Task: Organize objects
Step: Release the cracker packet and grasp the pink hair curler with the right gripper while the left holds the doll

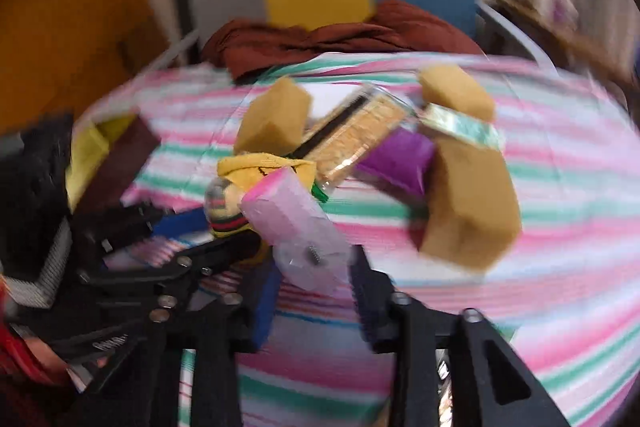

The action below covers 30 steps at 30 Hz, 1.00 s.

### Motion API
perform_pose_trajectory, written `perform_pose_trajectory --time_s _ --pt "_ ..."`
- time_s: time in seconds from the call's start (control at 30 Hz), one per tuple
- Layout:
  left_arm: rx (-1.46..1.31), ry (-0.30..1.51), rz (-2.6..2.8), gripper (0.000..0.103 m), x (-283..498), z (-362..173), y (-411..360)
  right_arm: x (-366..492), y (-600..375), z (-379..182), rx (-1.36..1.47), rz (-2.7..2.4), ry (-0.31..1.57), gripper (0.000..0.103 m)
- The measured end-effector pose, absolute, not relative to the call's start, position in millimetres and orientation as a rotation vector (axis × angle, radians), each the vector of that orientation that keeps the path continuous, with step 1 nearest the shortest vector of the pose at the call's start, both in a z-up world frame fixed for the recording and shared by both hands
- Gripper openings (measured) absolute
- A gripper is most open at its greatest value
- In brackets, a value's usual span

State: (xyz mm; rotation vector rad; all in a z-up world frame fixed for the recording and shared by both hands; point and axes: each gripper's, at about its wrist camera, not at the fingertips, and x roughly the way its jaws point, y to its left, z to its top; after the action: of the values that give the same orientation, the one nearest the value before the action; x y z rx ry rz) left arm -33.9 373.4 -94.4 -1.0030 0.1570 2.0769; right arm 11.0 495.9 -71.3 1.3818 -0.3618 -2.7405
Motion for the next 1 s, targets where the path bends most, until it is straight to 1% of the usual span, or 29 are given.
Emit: perform_pose_trajectory --time_s 0.13,0.17,0.2,0.3,0.37,0.43,0.47,0.5,0.53,0.57,0.6,0.67,0.77,0.8,0.83,0.93,1.0 --pt "-1.003 0.153 2.073 0.035 -34.2 -94.6 372.0 26.6 494.6 -73.9 1.354 -2.804 -0.538 0.029" --pt "-1.005 0.150 2.075 0.035 -34.7 -94.6 371.5 30.6 496.9 -75.0 1.337 -2.810 -0.617 0.026" --pt "-1.007 0.148 2.080 0.035 -35.1 -94.9 371.0 34.7 500.1 -76.0 1.322 -2.820 -0.684 0.003" --pt "-1.006 0.165 2.090 0.035 -33.0 -96.0 372.5 54.1 516.7 -77.3 1.268 -2.850 -0.905 0.001" --pt "-0.996 0.184 2.096 0.035 -30.4 -95.4 374.5 61.7 519.2 -74.6 1.244 -2.855 -0.953 0.001" --pt "-0.995 0.179 2.094 0.035 -30.7 -94.8 373.4 60.9 513.0 -70.6 1.215 -2.827 -0.918 0.002" --pt "-0.998 0.170 2.089 0.035 -31.5 -94.9 371.9 59.2 508.2 -65.2 1.220 -2.861 -0.847 0.006" --pt "-1.004 0.154 2.081 0.035 -32.3 -95.4 369.4 55.8 504.3 -59.6 1.222 -2.886 -0.774 0.023" --pt "-1.007 0.145 2.077 0.035 -32.9 -95.4 367.6 51.6 502.0 -56.2 1.222 -2.887 -0.722 0.033" --pt "-1.011 0.135 2.072 0.035 -33.2 -95.6 365.9 44.0 499.8 -53.2 1.243 -2.873 -0.664 0.049" --pt "-1.015 0.125 2.066 0.035 -34.0 -96.0 364.6 37.2 498.4 -52.7 1.268 -2.855 -0.625 0.055" --pt "-1.020 0.117 2.061 0.035 -34.1 -96.9 363.3 18.3 494.8 -56.5 1.323 -2.776 -0.521 0.055" --pt "-1.023 0.121 2.059 0.035 -33.8 -98.0 364.5 -7.8 486.1 -64.4 1.428 -2.712 -0.327 0.059" --pt "-1.027 0.120 2.056 0.035 -33.8 -98.6 364.5 -11.1 485.1 -67.2 1.428 -2.706 -0.291 0.060" --pt "-1.034 0.117 2.055 0.036 -34.1 -99.1 364.5 -12.7 485.1 -69.0 1.422 -2.699 -0.269 0.060" --pt "-1.046 0.119 2.050 0.037 -35.1 -101.5 365.9 -16.1 494.6 -74.3 1.387 -2.682 -0.344 0.061" --pt "-1.043 0.125 2.053 0.037 -34.0 -101.5 366.6 -15.4 493.4 -76.7 1.384 -2.693 -0.349 0.063"
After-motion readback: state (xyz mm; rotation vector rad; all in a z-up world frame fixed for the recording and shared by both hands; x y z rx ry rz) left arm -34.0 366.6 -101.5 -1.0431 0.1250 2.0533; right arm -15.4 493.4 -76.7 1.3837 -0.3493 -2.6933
